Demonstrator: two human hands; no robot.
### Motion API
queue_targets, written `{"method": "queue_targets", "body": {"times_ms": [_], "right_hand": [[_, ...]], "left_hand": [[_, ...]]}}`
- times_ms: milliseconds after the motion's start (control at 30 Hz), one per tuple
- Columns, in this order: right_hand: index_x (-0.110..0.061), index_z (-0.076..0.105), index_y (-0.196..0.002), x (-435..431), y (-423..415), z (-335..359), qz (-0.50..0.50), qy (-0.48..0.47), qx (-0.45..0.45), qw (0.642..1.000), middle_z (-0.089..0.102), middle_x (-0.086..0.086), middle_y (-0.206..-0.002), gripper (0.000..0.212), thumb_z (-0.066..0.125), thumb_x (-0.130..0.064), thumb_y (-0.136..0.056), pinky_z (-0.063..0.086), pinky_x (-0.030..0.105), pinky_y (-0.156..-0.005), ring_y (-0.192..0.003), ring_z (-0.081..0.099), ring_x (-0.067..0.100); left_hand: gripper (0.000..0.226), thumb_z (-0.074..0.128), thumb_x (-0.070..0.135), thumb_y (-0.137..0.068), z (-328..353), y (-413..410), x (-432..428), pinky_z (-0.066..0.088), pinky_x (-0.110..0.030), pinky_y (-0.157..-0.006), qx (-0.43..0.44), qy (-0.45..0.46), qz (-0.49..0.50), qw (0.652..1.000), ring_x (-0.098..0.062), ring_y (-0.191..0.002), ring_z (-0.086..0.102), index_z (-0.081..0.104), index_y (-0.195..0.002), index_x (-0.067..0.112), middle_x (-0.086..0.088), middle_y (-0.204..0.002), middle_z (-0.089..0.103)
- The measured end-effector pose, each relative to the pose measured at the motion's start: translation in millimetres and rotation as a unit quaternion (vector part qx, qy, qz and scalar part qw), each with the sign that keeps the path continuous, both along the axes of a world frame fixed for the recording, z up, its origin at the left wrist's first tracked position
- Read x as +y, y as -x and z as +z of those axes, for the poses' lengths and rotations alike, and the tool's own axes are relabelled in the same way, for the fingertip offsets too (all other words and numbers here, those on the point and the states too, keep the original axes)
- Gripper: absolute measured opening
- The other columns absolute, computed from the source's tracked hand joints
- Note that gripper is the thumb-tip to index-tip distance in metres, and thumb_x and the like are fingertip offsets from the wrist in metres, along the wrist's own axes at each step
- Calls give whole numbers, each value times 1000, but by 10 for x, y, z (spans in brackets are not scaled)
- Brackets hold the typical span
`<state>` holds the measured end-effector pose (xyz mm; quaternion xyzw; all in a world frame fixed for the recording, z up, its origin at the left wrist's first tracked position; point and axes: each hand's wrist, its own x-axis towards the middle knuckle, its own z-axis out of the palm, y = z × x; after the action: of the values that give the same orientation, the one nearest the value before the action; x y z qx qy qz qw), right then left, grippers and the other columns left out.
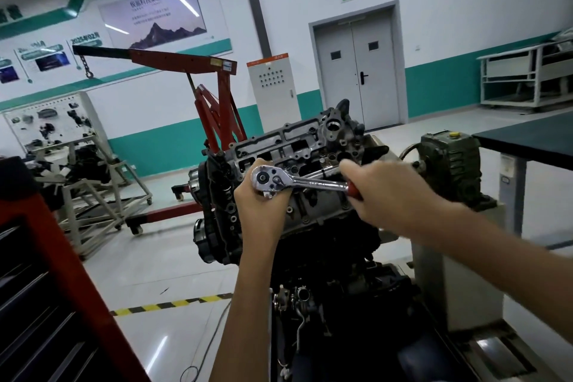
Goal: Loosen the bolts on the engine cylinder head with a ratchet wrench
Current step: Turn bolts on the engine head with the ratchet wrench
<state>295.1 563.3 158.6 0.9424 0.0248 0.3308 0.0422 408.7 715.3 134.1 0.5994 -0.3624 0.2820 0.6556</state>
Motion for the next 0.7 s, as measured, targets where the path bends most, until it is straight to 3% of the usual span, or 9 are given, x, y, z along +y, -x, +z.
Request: {"method": "queue_targets", "body": {"times_ms": [100,167,267,367,433,533,600,700], "right_hand": [[-23,29,-83,397,68,-517,15,-187,25,982,44,-2,-65,19,49,-23,-86,43,29,-55,-63,58,23],[-22,32,-82,719,40,-813,91,-331,50,938,46,0,-66,18,49,-21,-86,40,26,-51,-56,52,18],[-22,34,-78,830,-41,-958,127,-391,33,911,44,1,-62,18,50,-19,-85,36,24,-48,-48,43,14],[-22,34,-80,456,-21,-750,114,-271,33,955,41,-5,-57,16,50,-19,-83,38,25,-49,-47,46,18],[-23,35,-79,128,-18,-462,83,-127,32,988,38,-10,-54,17,51,-19,-83,38,24,-49,-45,44,12],[-18,43,-87,-255,-71,87,29,37,17,999,37,-13,-56,10,53,-19,-85,31,16,-48,-47,36,-1],[-16,44,-91,-368,-109,355,8,90,-15,996,32,-13,-56,14,54,-20,-83,34,20,-53,-50,40,8],[-19,40,-87,-284,-92,308,2,78,-2,997,36,-11,-57,14,53,-19,-84,40,25,-57,-55,46,12]], "left_hand": [[26,63,7,-81,-18,58,-129,43,-27,-62,4,34,21,999,-7,-61,45,47,-68,22,11,-63,49],[32,61,2,-83,-3,87,-199,45,-32,-71,26,46,8,999,-3,-60,45,48,-67,26,17,-61,50],[30,59,13,-84,-27,105,-234,47,-30,-75,62,56,-37,996,3,-59,53,59,-66,37,24,-60,58],[20,57,19,-73,33,87,-198,44,-22,-66,107,90,-65,988,3,-55,53,56,-60,34,23,-53,57],[36,55,4,-74,71,32,-126,35,-18,-56,34,19,-52,998,1,-51,39,46,-50,29,17,-48,45],[48,58,-10,-76,121,3,-36,26,-24,-51,-40,-88,-22,995,-1,-50,29,38,-52,27,13,-50,36],[53,60,-11,-75,151,9,-12,28,-18,-51,-59,-113,-35,991,1,-50,36,44,-52,33,14,-49,43],[47,63,-11,-76,116,-6,15,30,-20,-52,-40,-99,-23,994,-4,-53,36,45,-56,28,12,-53,43]]}}
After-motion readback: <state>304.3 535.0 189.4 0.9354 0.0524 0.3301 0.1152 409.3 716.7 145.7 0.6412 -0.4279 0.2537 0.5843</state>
